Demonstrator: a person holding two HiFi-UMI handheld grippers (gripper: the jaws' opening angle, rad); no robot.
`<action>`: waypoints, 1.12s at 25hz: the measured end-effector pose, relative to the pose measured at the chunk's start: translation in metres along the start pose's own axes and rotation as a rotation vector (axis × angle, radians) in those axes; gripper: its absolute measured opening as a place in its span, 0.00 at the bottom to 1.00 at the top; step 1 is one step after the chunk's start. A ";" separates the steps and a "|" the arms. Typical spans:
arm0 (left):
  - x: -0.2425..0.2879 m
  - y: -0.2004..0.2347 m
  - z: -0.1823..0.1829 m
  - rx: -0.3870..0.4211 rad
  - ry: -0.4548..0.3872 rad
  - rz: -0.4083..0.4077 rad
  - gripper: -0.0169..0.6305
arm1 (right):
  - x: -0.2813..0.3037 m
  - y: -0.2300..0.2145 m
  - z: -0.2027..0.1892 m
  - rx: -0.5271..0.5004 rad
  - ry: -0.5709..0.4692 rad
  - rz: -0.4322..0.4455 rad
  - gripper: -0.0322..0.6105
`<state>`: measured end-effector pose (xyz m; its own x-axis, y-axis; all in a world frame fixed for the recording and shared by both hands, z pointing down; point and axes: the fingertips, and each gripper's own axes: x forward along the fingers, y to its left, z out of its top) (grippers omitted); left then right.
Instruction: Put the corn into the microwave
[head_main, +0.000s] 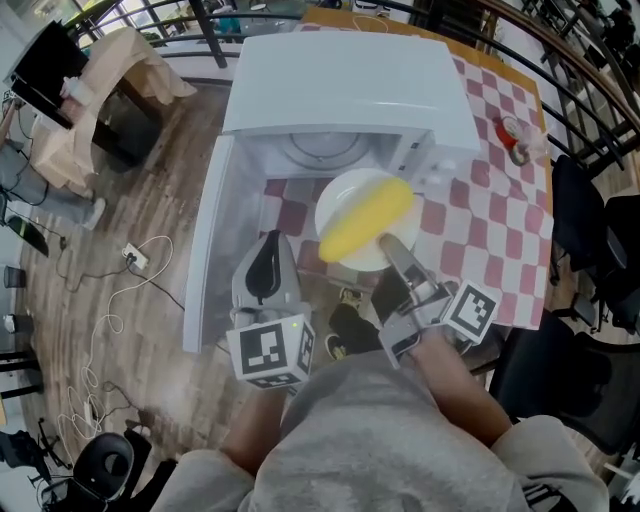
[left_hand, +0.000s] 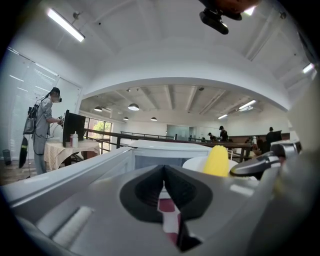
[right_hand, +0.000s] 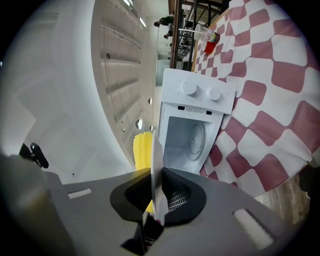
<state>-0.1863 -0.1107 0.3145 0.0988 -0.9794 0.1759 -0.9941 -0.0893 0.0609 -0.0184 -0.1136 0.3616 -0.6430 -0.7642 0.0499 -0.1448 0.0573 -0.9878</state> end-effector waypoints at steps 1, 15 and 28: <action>0.006 0.001 0.000 0.002 0.003 -0.002 0.04 | 0.005 -0.002 0.002 0.003 0.000 -0.002 0.10; 0.073 0.007 0.012 0.037 0.030 -0.014 0.04 | 0.057 -0.027 0.034 -0.015 0.004 -0.037 0.10; 0.101 0.011 0.009 0.075 0.052 0.033 0.04 | 0.090 -0.053 0.046 0.012 0.047 -0.032 0.10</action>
<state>-0.1881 -0.2123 0.3236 0.0660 -0.9714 0.2279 -0.9972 -0.0723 -0.0193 -0.0345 -0.2151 0.4113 -0.6727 -0.7347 0.0879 -0.1572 0.0258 -0.9872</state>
